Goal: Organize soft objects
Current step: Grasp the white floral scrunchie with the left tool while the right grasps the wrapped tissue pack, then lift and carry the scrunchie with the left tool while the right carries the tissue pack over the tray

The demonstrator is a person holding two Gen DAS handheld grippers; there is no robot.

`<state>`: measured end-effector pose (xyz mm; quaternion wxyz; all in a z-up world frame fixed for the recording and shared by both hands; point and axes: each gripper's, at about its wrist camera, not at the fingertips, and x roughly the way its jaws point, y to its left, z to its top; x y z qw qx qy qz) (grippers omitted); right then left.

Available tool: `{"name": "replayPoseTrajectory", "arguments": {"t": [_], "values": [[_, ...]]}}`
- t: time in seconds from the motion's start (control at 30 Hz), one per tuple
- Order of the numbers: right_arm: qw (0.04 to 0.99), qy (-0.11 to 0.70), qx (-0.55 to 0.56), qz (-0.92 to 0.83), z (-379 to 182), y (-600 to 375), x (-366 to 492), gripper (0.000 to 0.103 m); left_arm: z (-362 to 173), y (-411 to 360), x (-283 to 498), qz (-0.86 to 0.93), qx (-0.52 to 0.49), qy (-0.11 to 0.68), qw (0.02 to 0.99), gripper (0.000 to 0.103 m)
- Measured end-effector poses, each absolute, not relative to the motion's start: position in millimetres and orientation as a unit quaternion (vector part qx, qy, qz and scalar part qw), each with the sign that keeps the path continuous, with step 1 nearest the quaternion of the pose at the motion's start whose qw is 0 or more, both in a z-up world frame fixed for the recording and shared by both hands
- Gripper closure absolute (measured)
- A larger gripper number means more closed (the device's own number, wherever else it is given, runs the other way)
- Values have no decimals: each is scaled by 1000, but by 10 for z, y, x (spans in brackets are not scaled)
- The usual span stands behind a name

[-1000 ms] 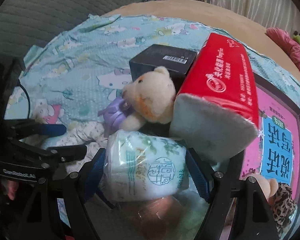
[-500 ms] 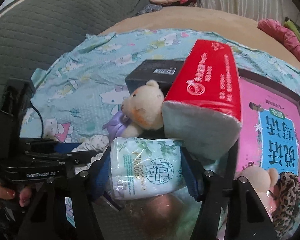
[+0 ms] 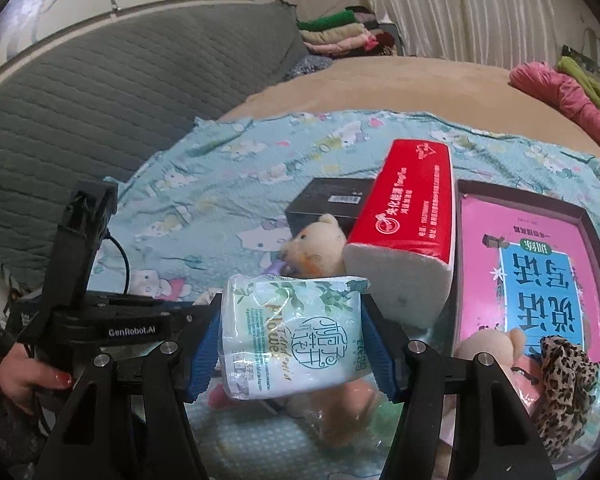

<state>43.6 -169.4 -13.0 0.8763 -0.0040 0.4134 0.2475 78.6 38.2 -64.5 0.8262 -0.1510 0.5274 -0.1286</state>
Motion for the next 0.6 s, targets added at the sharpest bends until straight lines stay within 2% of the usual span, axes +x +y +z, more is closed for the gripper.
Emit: {"name": "replayPoseTrajectory", "arguments": {"t": [0.6], "values": [[899,364,24,241,151,-1907,266,38,251,269,464,-135,-122,425,887,92]]}}
